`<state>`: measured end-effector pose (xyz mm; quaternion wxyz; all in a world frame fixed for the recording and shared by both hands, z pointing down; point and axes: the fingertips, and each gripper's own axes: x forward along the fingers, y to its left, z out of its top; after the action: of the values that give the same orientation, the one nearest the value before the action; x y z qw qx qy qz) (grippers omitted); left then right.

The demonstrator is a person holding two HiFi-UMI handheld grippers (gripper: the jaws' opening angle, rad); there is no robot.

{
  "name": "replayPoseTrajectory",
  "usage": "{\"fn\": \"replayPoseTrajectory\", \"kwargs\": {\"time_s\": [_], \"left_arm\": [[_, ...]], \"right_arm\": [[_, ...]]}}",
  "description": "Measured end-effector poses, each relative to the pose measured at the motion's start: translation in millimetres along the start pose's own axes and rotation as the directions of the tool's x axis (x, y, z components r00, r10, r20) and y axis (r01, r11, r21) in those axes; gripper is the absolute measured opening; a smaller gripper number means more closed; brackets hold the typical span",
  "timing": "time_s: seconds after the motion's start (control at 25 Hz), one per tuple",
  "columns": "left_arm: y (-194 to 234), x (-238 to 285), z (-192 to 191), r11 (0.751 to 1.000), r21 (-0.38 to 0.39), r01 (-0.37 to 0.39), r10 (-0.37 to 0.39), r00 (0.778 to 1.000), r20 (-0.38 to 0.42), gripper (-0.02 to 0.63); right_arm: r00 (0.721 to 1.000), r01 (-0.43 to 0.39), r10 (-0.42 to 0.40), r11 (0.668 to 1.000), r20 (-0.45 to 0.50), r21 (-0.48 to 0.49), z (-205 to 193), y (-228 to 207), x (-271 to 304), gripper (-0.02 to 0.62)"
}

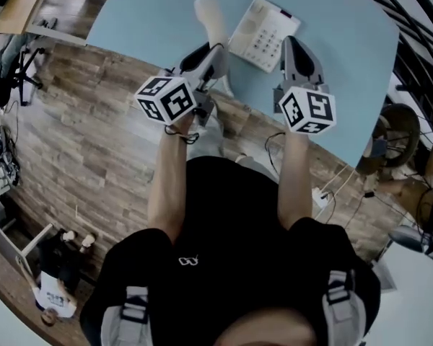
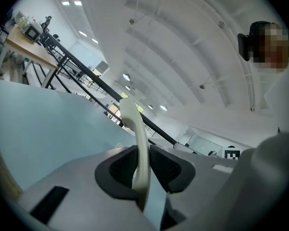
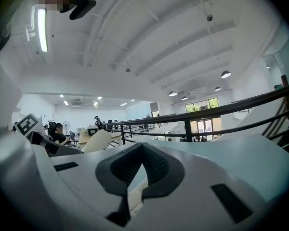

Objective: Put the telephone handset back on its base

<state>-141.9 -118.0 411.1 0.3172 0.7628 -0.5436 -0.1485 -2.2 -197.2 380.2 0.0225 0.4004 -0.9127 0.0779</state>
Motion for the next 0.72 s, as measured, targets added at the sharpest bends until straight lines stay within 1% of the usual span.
{"fn": "replayPoseTrajectory", "kwargs": {"time_s": [0.08, 0.24, 0.36, 0.44, 0.52, 0.6, 0.72], "left_arm": [[13, 12, 9, 1.000, 0.007, 0.024, -0.023, 0.999, -0.029, 0.080], [31, 41, 19, 0.996, 0.063, 0.067, -0.059, 0.991, -0.117, 0.080], [33, 53, 13, 0.993, 0.045, 0.114, -0.104, 0.980, -0.172, 0.080], [32, 65, 5, 0.984, 0.032, 0.175, -0.163, 0.960, -0.226, 0.080], [34, 74, -3, 0.976, 0.039, 0.215, -0.196, 0.939, -0.284, 0.080], [39, 81, -10, 0.973, 0.039, 0.229, -0.204, 0.924, -0.324, 0.080], [43, 91, -23, 0.971, 0.006, 0.240, -0.222, 0.907, -0.358, 0.080]], "right_arm": [[1.000, 0.028, -0.028, 1.000, -0.001, 0.004, 2, -3, 18, -0.005], [0.996, 0.091, -0.091, 0.996, -0.006, -0.006, 3, -11, 37, -0.005], [0.989, 0.144, -0.144, 0.990, -0.021, 0.007, -3, -27, 37, -0.005], [0.985, 0.173, -0.173, 0.985, -0.022, 0.016, -2, -39, 38, -0.005], [0.983, 0.184, -0.184, 0.983, -0.016, 0.020, 0, -44, 40, -0.005], [0.983, 0.184, -0.184, 0.983, -0.023, 0.026, -3, -47, 40, -0.005], [0.978, 0.202, -0.200, 0.979, -0.057, 0.037, -15, -57, 34, -0.005]]}}
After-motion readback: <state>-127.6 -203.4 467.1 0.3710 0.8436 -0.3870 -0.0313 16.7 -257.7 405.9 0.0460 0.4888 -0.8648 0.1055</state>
